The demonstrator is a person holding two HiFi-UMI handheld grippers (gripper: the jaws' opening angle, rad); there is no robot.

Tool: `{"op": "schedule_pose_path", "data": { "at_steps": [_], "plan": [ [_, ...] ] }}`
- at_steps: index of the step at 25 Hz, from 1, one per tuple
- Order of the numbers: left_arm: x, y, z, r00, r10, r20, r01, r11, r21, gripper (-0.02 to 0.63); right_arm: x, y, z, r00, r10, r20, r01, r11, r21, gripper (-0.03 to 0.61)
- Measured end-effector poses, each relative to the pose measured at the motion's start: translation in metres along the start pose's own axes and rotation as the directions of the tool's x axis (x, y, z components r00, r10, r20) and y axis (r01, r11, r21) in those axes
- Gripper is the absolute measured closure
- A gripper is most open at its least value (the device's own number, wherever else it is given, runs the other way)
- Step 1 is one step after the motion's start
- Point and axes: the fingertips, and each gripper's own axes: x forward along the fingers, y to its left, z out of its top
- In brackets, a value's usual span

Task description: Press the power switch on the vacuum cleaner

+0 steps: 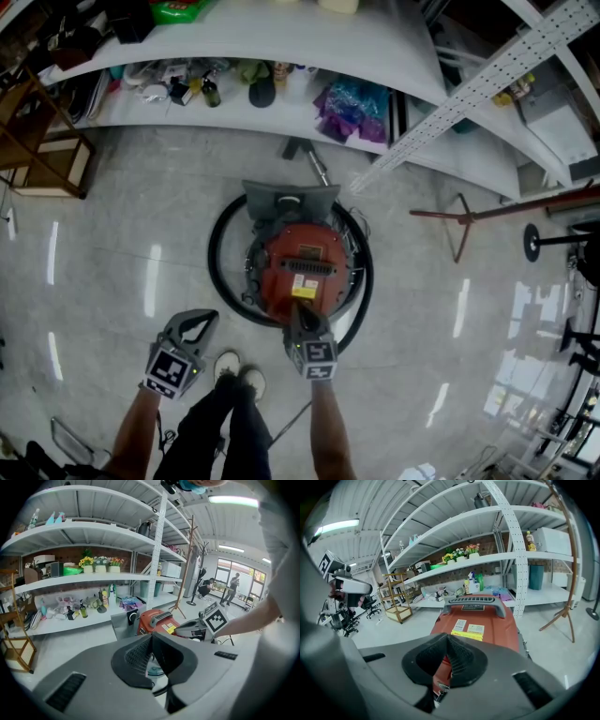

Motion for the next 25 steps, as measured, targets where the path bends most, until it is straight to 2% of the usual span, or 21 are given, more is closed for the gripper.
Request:
{"op": "schedule_pose_path", "data": {
  "at_steps": [5, 17, 22, 25],
  "plan": [
    [0.001, 0.000, -0.003, 1.000, -0.007, -0.004, 0.007, 1.000, -0.002, 0.607, 0.002, 0.002, -0.001, 1.000, -0.017, -0.009, 0.017, 0.999, -0.034, 0.565],
    [0.000, -0.002, -0.011, 1.000, -0.008, -0.011, 0.008, 1.000, -0.015, 0.607, 0.004, 0.000, -0.004, 1.000, -0.017, 0.001, 0.017, 0.999, -0.030, 0.565],
    [-0.001, -0.003, -0.012, 1.000, -0.008, -0.007, 0.008, 1.000, -0.006, 0.607, 0.010, 0.005, -0.008, 0.999, -0.026, -0.030, 0.023, 0.994, -0.111, 0.566],
    [-0.003, -0.003, -0.013, 1.000, -0.012, -0.011, 0.012, 1.000, 0.006, 0.607, 0.012, 0.005, -0.009, 1.000, -0.015, -0.014, 0.013, 0.993, -0.117, 0.568]
  ]
}}
